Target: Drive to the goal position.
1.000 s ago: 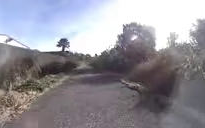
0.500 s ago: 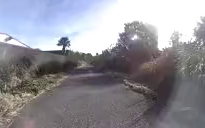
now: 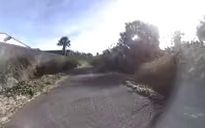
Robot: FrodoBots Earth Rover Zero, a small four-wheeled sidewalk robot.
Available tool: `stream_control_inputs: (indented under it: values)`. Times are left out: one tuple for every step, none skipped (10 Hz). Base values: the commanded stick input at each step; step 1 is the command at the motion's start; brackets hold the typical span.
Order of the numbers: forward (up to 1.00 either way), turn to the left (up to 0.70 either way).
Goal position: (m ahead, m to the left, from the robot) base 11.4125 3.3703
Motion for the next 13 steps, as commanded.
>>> stream_control_inputs:
  values:
    - [0.44,0.0]
    - [0.44,0.0]
    - [0.44,0.0]
    - [0.44,0.0]
    - [0.44,0.0]
    - [0.44,0.02]
    - [0.44,0.07]
    - [0.44,0.27]
    - [0.44,0.24]
    - [0.44,0.21]
    - [0.44,0.0]
    - [0.44,0.0]
    - [0.44,0.0]
